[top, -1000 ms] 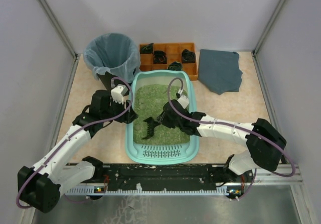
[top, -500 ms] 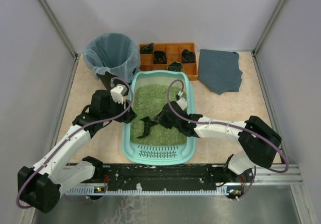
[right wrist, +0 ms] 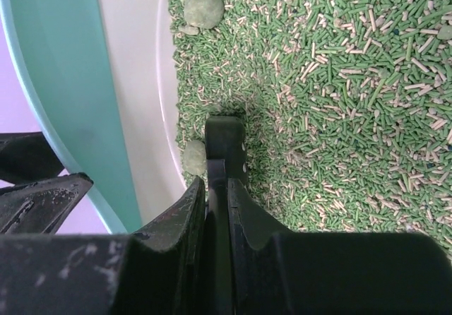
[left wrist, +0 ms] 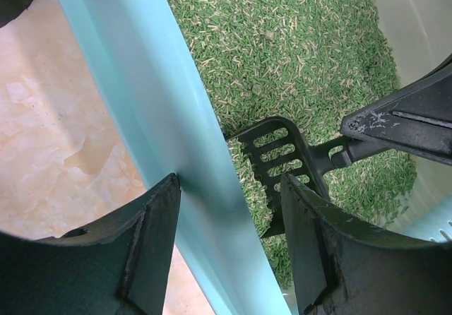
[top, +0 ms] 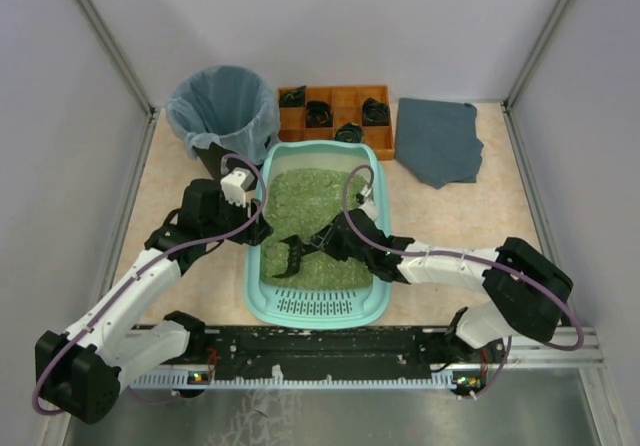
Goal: Clean the litter box
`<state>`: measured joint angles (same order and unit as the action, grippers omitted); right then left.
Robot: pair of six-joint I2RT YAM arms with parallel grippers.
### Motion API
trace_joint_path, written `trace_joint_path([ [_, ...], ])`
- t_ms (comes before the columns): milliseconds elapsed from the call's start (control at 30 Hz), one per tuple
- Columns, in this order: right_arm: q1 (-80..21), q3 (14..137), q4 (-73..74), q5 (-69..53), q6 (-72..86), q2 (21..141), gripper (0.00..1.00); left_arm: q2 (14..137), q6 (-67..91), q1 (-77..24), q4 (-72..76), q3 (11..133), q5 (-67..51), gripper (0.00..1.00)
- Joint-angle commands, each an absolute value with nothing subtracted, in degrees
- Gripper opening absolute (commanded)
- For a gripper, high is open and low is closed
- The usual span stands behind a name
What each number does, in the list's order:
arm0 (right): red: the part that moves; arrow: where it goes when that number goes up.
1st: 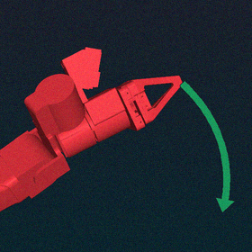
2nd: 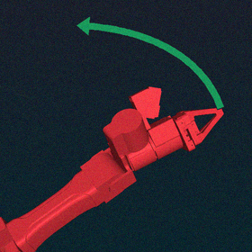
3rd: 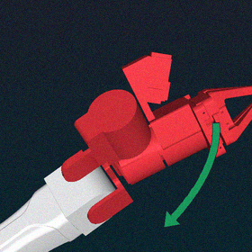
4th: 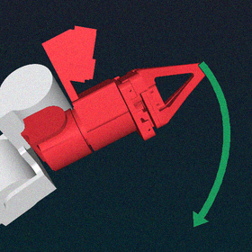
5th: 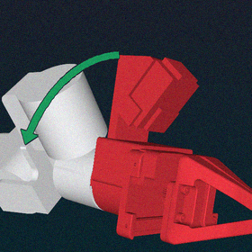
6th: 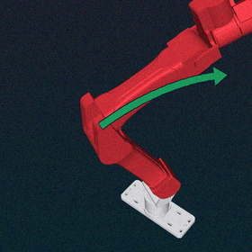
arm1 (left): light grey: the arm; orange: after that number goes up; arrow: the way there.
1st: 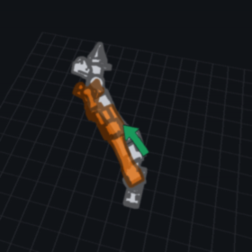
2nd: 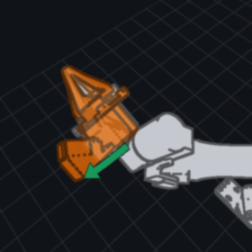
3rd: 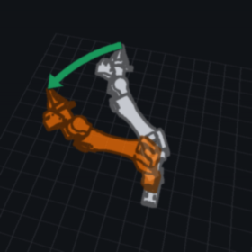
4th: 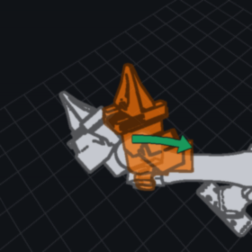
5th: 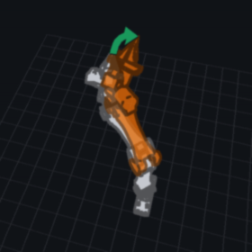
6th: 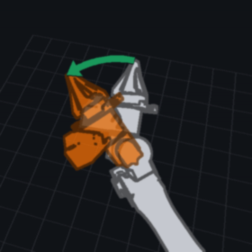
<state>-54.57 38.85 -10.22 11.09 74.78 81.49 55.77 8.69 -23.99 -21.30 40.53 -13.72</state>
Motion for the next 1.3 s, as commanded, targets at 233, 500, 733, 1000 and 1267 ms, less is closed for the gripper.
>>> trace_joint_path([
  [233, -52.53, 35.44, -14.77, 15.17, 77.49, 75.63, 0.0, 55.64, 8.7, -24.67, -21.01, 40.95, -16.73, 0.64],
  [500, -51.33, 35.97, -14.95, 17.28, 77.09, 75.01, 0.0, 55.66, 8.67, -24.7, -21.08, 40.89, -16.75, 0.64],
  [733, -49.65, 35.67, -15.49, 17.51, 76.95, 74.31, 0.0, 55.68, 8.69, -24.78, -21.09, 40.94, -16.56, 0.64],
  [1000, -48.38, 33.67, -13.94, 19.92, 76.55, 69.37, 0.0, 55.68, 8.61, -24.71, -21.09, 40.96, -16.56, 0.64],
  [1267, -47.04, 30.56, -14.31, 20.22, 76.93, 64.25, 0.0, 55.64, 8.68, -24.86, -21.09, 40.96, -16.56, 0.64],
])
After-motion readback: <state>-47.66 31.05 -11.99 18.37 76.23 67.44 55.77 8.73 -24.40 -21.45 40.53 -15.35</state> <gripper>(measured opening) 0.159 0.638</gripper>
